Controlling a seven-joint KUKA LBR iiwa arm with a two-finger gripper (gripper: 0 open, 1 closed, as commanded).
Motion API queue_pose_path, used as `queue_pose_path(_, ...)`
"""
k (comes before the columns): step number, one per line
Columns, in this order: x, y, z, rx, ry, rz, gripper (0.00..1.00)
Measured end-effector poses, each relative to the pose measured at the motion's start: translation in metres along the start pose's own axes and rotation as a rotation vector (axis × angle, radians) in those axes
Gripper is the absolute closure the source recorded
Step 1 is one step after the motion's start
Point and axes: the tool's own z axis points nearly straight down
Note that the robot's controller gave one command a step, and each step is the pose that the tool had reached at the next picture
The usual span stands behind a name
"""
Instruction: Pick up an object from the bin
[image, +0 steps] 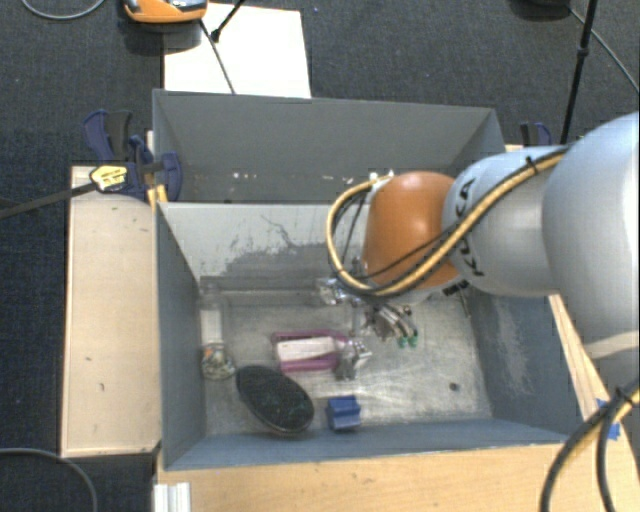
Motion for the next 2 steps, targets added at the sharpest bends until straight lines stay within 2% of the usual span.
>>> queue_pose_path(1,0.0081,0.0395,-0.0016,-0.001,0.000,0.023,0.00)
queue_pose_path(2,0.0084,0.0372,-0.0019,-0.001,0.004,0.027,1.00)
